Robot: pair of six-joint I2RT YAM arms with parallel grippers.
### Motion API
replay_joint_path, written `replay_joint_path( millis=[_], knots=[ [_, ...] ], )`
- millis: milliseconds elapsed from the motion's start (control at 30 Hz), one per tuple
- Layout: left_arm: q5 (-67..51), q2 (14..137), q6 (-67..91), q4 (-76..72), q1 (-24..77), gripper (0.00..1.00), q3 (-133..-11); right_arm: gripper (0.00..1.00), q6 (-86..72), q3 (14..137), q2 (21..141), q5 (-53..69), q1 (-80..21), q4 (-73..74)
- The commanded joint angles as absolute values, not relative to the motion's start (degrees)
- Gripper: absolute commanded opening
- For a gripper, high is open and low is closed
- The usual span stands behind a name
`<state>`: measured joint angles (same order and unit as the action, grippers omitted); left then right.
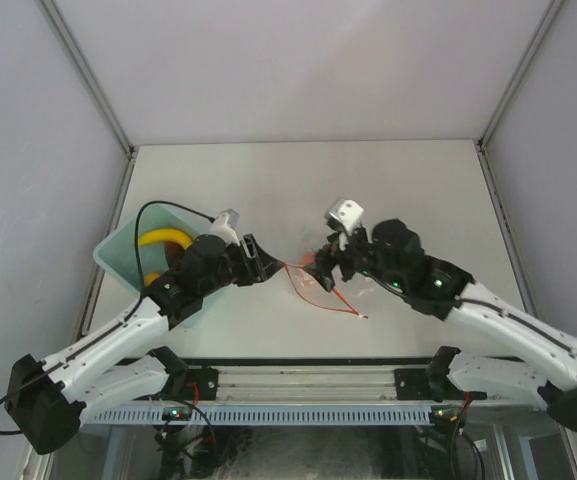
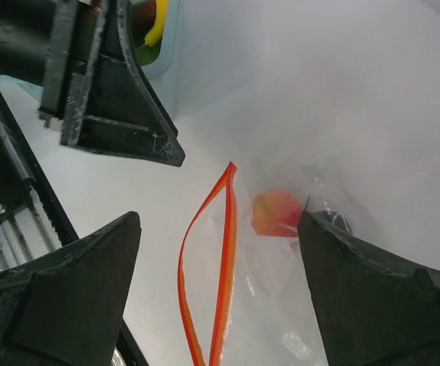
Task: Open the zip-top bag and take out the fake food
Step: Pick up the fake fruit from the zipper food storage bag.
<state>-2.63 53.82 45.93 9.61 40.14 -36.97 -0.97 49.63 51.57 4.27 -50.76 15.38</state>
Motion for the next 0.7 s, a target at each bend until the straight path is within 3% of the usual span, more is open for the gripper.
replay_joint_path(
  millis=[0, 200, 400, 533, 667],
  knots=[
    [0.0, 51.2, 47.8, 8.2, 40.6, 0.59, -35.3, 0.83, 0.4, 57.5, 63.3, -1.0, -53.4, 26.8],
    [-3.5, 52.4, 51.6, 4.0, 40.7, 0.58, -32.8, 0.82, 0.9, 60.5, 70.7, -2.7, -54.0, 30.7],
    [-6.0, 56.7, 54.0, -0.9, 41.7, 0.57, -32.2, 0.74, 1.7, 60.3, 75.3, -5.7, -54.2, 31.8],
    [-6.1, 61.7, 54.8, -3.7, 43.2, 0.57, -33.3, 0.60, 1.8, 60.2, 76.9, -8.2, -54.3, 30.1],
    [-6.0, 67.6, 55.1, -4.2, 44.1, 0.58, -34.9, 0.32, 1.5, 59.5, 76.9, -9.1, -54.3, 27.7]
  ],
)
